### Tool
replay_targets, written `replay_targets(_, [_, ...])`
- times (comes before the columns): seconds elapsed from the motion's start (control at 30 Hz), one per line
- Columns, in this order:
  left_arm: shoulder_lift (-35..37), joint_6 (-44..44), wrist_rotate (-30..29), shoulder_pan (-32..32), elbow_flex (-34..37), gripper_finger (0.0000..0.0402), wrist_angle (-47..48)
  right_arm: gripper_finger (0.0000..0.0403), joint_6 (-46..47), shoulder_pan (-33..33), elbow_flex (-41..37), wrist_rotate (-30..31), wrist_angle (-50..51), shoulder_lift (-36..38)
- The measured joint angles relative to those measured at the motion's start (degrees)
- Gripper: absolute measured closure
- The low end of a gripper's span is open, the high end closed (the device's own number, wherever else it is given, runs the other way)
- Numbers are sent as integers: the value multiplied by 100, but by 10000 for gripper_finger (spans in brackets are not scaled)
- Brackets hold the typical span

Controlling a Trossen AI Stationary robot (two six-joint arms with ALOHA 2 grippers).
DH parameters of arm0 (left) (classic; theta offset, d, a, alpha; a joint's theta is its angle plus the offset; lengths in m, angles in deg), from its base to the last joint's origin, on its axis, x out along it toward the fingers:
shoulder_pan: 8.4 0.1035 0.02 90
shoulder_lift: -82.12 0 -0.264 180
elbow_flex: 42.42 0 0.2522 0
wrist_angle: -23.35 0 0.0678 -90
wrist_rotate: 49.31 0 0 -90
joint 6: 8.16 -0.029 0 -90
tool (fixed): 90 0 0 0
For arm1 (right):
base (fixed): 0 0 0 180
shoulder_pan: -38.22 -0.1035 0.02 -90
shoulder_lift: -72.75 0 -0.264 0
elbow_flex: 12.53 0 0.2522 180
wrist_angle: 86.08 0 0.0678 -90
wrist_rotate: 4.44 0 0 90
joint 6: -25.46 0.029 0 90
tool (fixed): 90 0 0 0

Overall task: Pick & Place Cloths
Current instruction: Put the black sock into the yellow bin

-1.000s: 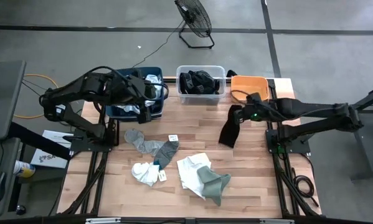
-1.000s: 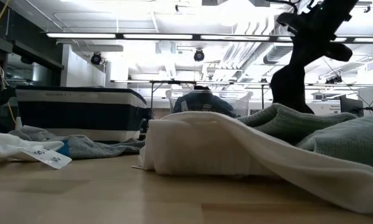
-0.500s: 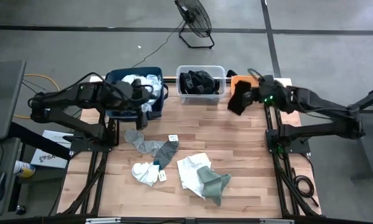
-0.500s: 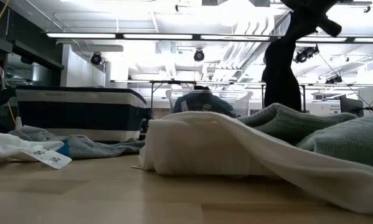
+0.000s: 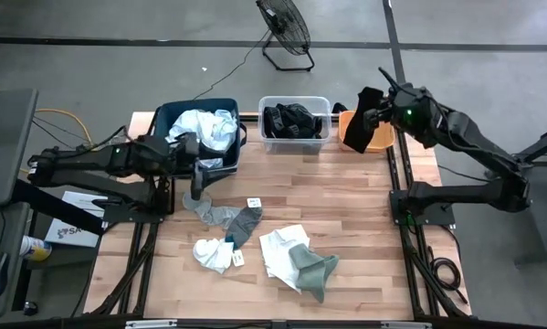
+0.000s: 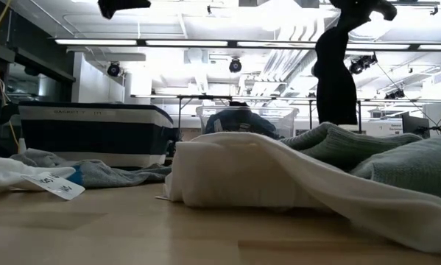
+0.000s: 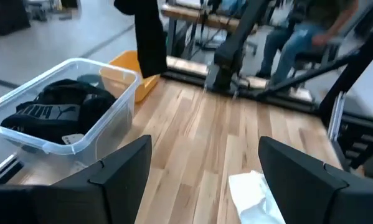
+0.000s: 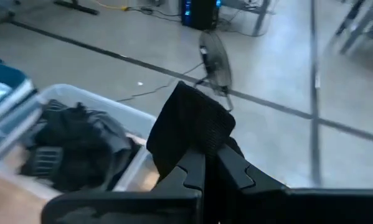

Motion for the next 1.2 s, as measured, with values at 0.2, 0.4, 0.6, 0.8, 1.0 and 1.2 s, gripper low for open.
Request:
replay_targets(0.2, [740,130,4,0,885,112,-944,398,-371,462,79,-119,61,-260])
replay_targets(0.4, [1319,127,4,0,1495,112,-1518,398,-520,916,83,-223,136,-554])
replay_targets(0.6, [1837,127,4,0,1865,112,-1670,398,-1064,1384,83,-190,150,-976])
replay_targets(0.8, [2058,128,4,0,2022,112,-1665,398,-1278,1698,83,-130,91,-1401])
replay_targets(1.0, [2060,135,6,0,2048,112,-1599,398,-954,1869,83,-184,444,-1786])
replay_targets(1.2, [2060,164,17,0,2048,112,-1580,398,177,1974,78,-533,935,-2193])
